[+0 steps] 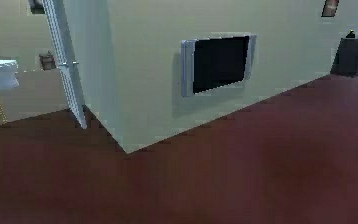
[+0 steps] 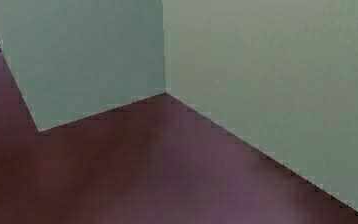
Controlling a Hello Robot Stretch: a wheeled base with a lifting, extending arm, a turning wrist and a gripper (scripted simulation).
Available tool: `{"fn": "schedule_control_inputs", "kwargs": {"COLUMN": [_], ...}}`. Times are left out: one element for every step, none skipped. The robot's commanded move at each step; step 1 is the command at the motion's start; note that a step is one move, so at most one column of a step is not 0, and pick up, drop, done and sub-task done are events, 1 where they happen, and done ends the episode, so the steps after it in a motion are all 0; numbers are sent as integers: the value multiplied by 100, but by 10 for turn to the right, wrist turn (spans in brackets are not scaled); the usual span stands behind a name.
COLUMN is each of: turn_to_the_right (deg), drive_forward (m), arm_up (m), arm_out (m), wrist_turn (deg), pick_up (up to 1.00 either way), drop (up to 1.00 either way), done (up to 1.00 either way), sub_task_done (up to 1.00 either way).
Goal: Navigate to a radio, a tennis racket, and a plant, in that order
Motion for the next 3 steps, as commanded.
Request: {"fn": "schedule_control_inputs", "kwargs": {"turn_to_the_right": [-420,0,0], "drive_forward": [0,100,100], "arm_up": [0,0,0], "arm_out": [0,0,0], "wrist_turn": [0,0,0], "pick_up": [0,0,0], "drop": [0,0,0], "done": [0,0,0], "sub_task_done": [0,0,0]}}
